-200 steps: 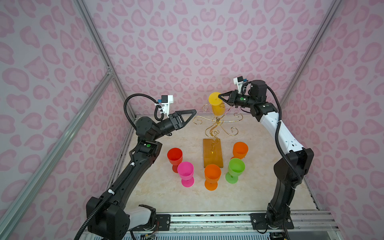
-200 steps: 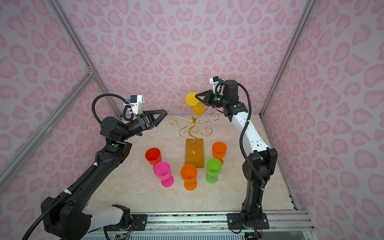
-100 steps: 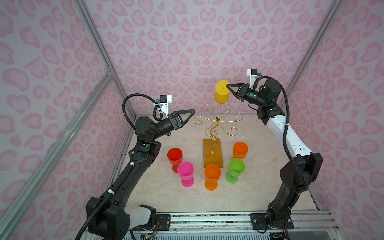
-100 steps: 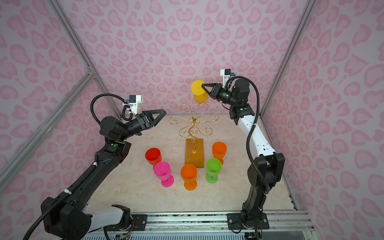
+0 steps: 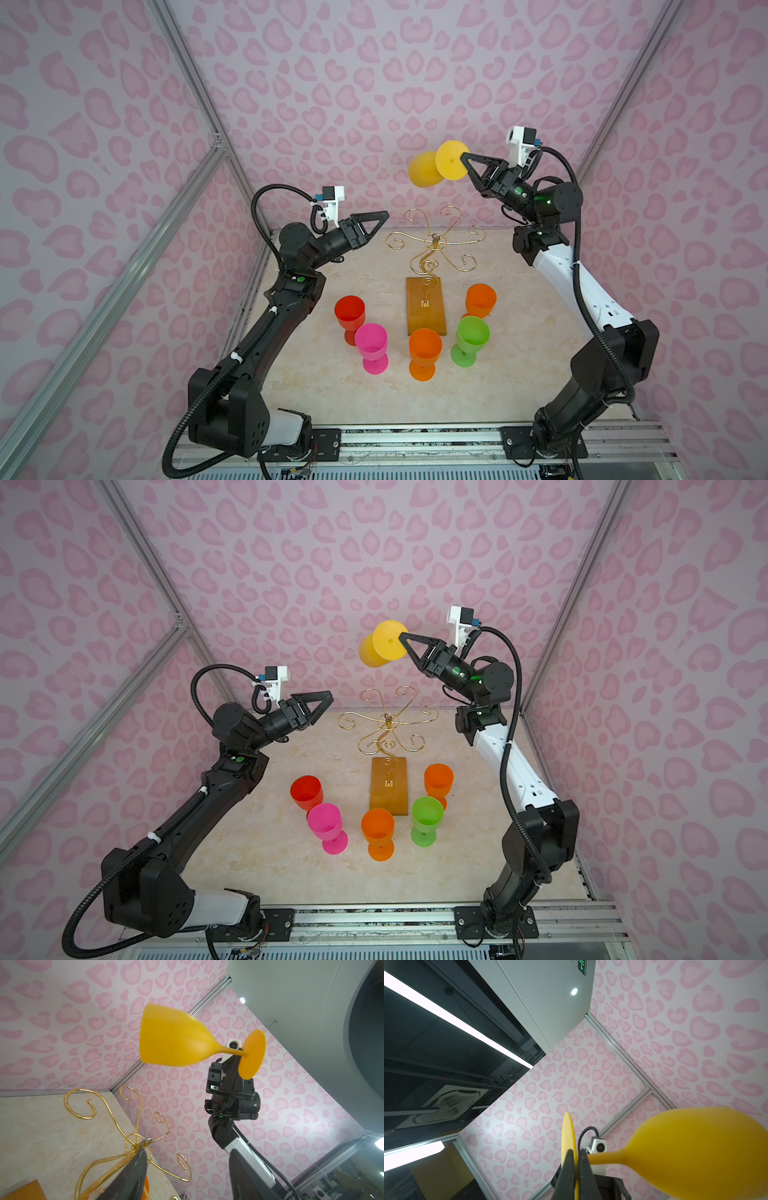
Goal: Take the wine glass off the wine glass rack
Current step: 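Carry the yellow glass bowl-first into the open left gripper with the right gripper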
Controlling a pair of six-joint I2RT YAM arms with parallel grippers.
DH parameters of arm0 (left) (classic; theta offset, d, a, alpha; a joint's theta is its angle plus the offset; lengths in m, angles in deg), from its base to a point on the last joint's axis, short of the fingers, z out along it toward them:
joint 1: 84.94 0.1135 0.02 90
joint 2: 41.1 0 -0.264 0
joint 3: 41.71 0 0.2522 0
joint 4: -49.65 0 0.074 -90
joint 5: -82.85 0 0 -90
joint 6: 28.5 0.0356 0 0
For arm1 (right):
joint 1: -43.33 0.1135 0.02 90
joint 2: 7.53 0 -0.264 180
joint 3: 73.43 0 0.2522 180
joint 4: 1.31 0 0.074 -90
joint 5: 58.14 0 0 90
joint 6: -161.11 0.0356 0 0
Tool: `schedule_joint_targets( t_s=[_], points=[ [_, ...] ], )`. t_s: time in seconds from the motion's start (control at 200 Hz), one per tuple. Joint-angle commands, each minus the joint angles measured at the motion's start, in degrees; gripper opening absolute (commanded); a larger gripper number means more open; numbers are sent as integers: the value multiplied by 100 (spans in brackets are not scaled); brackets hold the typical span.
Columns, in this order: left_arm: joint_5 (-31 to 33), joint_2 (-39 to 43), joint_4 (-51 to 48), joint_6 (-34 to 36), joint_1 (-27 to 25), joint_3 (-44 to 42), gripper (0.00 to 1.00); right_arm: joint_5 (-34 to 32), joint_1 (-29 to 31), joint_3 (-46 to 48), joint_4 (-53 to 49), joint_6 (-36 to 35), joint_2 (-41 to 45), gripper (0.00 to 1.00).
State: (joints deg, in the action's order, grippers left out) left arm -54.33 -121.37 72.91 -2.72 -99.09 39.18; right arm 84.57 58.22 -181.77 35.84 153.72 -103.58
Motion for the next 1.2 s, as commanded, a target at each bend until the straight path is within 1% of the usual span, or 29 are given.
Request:
schedule_joint_targets(
  t_s=[0.0,0.185,0.275,0.29,0.335,0.495,0.575,0.79,0.95,1.045,1.195],
  points=[
    [95,-113,315,273,28,122,65,-20,124,266,801,428,123,0],
    [204,-221,426,573,44,160,67,-42,220,729,1162,698,310,0],
    [193,-310,587,560,41,178,67,-104,302,898,1353,818,340,0],
    [187,-333,620,553,43,177,67,-115,321,1071,1392,849,333,0],
    [174,-376,719,509,43,176,67,-151,367,1175,1562,986,288,0],
    [164,-500,923,454,39,119,67,-217,477,1210,2331,1677,34,0],
    [171,-531,1071,390,41,51,67,-248,507,1218,2577,1905,-70,0],
    [130,-628,1273,299,40,-3,67,-270,562,1192,2775,2117,-216,0],
    [42,-713,1803,-15,28,-34,67,-273,611,1179,2899,2282,-338,0],
    [-6,-716,2041,-185,34,-49,65,-322,611,1150,3043,2461,-451,0],
    [-79,-705,2480,-502,27,-127,57,-419,611,999,3285,2789,-678,0]
  ],
)
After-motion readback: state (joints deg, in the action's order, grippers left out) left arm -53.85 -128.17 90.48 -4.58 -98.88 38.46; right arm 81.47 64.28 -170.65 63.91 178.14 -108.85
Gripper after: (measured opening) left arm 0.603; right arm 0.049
